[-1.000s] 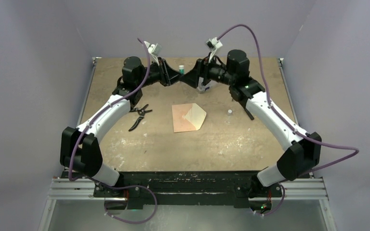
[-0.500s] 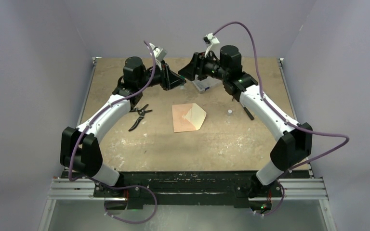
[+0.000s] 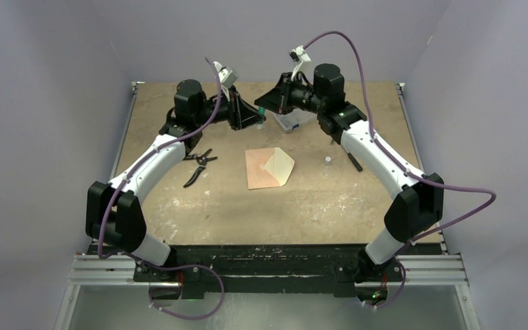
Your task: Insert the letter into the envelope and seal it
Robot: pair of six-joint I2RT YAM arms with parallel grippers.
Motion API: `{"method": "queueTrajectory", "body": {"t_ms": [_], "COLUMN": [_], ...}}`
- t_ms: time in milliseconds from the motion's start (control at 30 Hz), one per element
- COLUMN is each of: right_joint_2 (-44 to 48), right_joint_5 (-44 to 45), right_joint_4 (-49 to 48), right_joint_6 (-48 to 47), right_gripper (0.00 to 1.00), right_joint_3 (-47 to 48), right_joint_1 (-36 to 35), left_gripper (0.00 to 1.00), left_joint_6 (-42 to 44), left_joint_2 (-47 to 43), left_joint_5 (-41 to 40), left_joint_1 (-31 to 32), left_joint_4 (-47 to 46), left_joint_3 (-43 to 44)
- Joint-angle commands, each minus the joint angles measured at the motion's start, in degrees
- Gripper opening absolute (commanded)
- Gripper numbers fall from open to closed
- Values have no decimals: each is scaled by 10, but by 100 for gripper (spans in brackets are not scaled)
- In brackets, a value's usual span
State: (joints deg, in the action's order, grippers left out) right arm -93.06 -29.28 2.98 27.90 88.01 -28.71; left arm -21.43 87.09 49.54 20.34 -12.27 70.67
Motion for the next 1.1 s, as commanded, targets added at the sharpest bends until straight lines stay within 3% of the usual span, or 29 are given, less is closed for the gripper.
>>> {"method": "queueTrajectory", "body": {"t_ms": [0, 133, 233, 467, 567, 667, 700, 800, 867, 967, 1067], "right_joint_2": [15, 4, -8, -45, -53, -45, -47, -49, -27, 35, 93], "right_joint_5": [-33, -5, 64, 138, 133, 69, 40, 13, -11, -71, -223], "right_joint_4": [-32, -6, 36, 83, 69, -60, -69, 6, 48, 43, -52], "right_joint_6": [36, 63, 114, 276, 344, 380, 363, 223, 115, 20, 2], "right_gripper": [0, 0, 0, 0, 0, 0, 10, 57, 74, 80, 81], "right_joint_3": [2, 11, 24, 41, 52, 41, 53, 109, 103, 21, -79], "right_joint_1": [0, 0, 0, -2, -2, -2, -2, 4, 16, 49, 83], "left_gripper": [0, 0, 0, 0, 0, 0, 0, 0, 0, 0, 0], "left_joint_6": [21, 62, 126, 471, 537, 445, 405, 301, 271, 240, 176], "left_joint_2": [-11, -8, -2, -5, -10, 4, 18, 48, 50, 46, 43], "left_joint_5": [6, -63, -118, -115, -138, -111, -60, 47, 99, 157, 198], "left_joint_1": [1, 1, 1, 11, 11, 2, -5, -9, -8, -8, -9], "left_joint_4": [0, 32, 69, 151, 148, 113, 133, 162, 162, 159, 137], "left_joint_3": [29, 46, 61, 43, 21, 19, 37, 58, 52, 43, 42]}}
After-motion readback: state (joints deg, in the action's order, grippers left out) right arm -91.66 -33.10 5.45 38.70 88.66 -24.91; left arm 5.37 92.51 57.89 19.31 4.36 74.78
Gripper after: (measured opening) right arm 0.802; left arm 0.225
